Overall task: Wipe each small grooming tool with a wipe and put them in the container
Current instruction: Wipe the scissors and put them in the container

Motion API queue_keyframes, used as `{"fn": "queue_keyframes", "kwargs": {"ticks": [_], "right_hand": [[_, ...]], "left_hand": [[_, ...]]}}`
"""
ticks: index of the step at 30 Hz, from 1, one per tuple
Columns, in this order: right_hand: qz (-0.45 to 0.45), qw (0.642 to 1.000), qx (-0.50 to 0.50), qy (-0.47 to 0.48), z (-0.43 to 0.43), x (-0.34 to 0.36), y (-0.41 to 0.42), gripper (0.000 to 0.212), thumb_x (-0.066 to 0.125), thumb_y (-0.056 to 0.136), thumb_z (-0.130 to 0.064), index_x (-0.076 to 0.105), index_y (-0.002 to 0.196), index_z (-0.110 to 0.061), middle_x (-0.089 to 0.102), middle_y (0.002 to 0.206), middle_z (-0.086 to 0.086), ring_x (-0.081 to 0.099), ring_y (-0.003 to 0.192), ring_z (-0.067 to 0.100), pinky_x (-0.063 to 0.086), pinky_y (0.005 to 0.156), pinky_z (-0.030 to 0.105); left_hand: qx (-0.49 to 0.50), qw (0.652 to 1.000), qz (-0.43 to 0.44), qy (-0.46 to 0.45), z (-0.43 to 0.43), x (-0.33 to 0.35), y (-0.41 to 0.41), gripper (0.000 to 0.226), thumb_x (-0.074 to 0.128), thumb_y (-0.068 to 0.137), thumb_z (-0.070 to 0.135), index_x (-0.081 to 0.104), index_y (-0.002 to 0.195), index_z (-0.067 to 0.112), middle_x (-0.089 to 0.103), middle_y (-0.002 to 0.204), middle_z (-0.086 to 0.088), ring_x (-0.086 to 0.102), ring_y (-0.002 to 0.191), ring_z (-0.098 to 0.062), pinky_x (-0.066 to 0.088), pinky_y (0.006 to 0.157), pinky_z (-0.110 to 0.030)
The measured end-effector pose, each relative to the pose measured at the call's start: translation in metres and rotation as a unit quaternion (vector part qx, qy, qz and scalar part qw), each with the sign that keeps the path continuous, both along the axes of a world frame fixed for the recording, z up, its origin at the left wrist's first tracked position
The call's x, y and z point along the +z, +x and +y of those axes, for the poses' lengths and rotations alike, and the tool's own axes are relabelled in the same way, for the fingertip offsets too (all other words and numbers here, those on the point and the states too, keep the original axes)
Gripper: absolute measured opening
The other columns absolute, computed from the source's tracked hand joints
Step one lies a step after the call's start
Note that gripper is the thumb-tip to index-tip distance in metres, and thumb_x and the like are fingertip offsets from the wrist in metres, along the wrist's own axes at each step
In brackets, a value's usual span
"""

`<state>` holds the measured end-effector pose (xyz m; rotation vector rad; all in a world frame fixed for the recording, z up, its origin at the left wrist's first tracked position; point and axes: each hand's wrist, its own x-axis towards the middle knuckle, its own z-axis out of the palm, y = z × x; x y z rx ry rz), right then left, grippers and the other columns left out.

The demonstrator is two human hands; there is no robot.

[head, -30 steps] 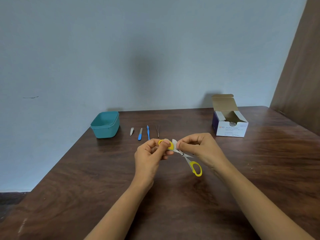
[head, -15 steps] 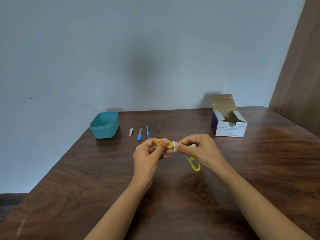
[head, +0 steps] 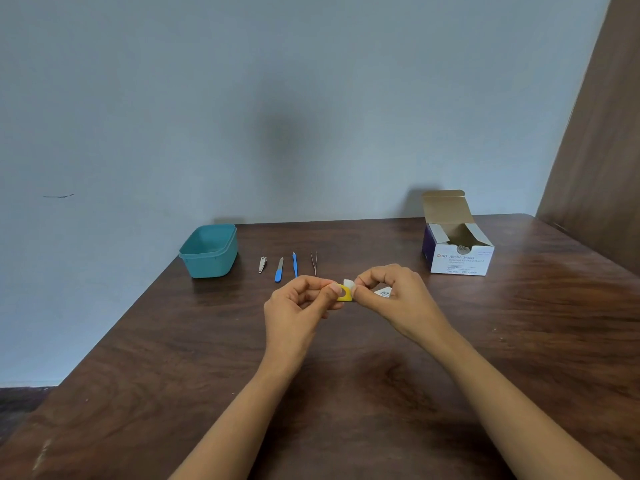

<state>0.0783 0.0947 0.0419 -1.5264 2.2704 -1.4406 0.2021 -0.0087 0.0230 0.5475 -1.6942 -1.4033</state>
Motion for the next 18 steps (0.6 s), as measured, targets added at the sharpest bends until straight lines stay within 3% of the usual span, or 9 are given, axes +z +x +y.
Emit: {"fn": "queue_keyframes", "kwargs": {"ticks": [2, 5, 8, 10, 12, 14, 18], "right_hand": [[-0.007, 1.0, 0.008, 0.021, 0.0, -0.001, -0.003, 0.013, 0.068, 0.082, -0.031, 0.069, 0.069, -0.031, 0.067, 0.067, -0.015, 0.06, 0.063, 0.014, 0.043, 0.073, 0.033], [-0.017, 0.997, 0.022, 0.067, 0.003, 0.001, -0.008, 0.016, 0.068, 0.081, -0.031, 0.067, 0.065, -0.036, 0.064, 0.063, -0.024, 0.056, 0.065, -0.004, 0.039, 0.08, 0.035], [-0.017, 0.995, 0.036, 0.093, 0.006, 0.005, -0.01, 0.018, 0.069, 0.08, -0.03, 0.067, 0.064, -0.035, 0.066, 0.063, -0.02, 0.058, 0.066, -0.004, 0.042, 0.084, 0.039], [-0.027, 0.995, 0.039, 0.084, 0.006, 0.006, -0.01, 0.016, 0.069, 0.081, -0.025, 0.069, 0.066, -0.031, 0.066, 0.062, -0.015, 0.058, 0.062, -0.003, 0.045, 0.075, 0.029], [-0.05, 0.997, 0.036, 0.054, 0.006, 0.005, -0.008, 0.014, 0.069, 0.082, -0.019, 0.072, 0.069, -0.025, 0.065, 0.06, -0.013, 0.056, 0.057, -0.002, 0.044, 0.062, 0.018], [-0.106, 0.993, 0.043, 0.003, 0.005, 0.004, -0.004, 0.01, 0.069, 0.083, -0.015, 0.075, 0.075, -0.016, 0.066, 0.06, -0.011, 0.056, 0.056, -0.002, 0.044, 0.058, 0.015], [-0.183, 0.964, 0.016, -0.194, 0.001, 0.008, 0.003, 0.004, 0.073, 0.081, -0.011, 0.076, 0.078, -0.011, 0.075, 0.077, -0.001, 0.066, 0.074, 0.004, 0.048, 0.07, 0.014]], "left_hand": [[0.004, 1.0, 0.002, 0.003, 0.0, 0.0, 0.001, 0.006, 0.073, 0.081, 0.013, 0.072, 0.084, 0.007, 0.075, 0.074, -0.005, 0.073, 0.068, -0.017, 0.055, 0.061, -0.02], [0.003, 1.0, 0.002, 0.004, 0.001, 0.0, 0.001, 0.006, 0.073, 0.081, 0.011, 0.072, 0.084, 0.006, 0.075, 0.073, -0.004, 0.073, 0.067, -0.016, 0.056, 0.061, -0.021], [-0.002, 1.0, -0.005, -0.002, 0.003, 0.0, 0.0, 0.007, 0.073, 0.08, 0.011, 0.072, 0.084, 0.005, 0.075, 0.073, -0.004, 0.073, 0.067, -0.015, 0.054, 0.059, -0.017], [-0.012, 1.0, -0.011, -0.001, 0.002, -0.001, 0.0, 0.009, 0.073, 0.08, 0.012, 0.072, 0.085, 0.005, 0.075, 0.073, -0.005, 0.073, 0.068, -0.014, 0.054, 0.059, -0.017], [-0.018, 1.0, -0.015, 0.0, 0.002, -0.001, 0.0, 0.011, 0.074, 0.08, 0.014, 0.072, 0.086, 0.005, 0.075, 0.073, -0.005, 0.073, 0.069, -0.014, 0.054, 0.06, -0.018], [-0.023, 1.0, -0.02, -0.005, 0.003, -0.001, -0.001, 0.012, 0.074, 0.08, 0.014, 0.072, 0.086, 0.004, 0.075, 0.073, -0.005, 0.073, 0.069, -0.014, 0.053, 0.059, -0.017], [-0.026, 0.999, -0.012, 0.023, 0.007, -0.002, -0.004, 0.01, 0.072, 0.082, 0.012, 0.071, 0.084, 0.003, 0.075, 0.075, -0.005, 0.073, 0.069, -0.016, 0.052, 0.059, -0.017]]}}
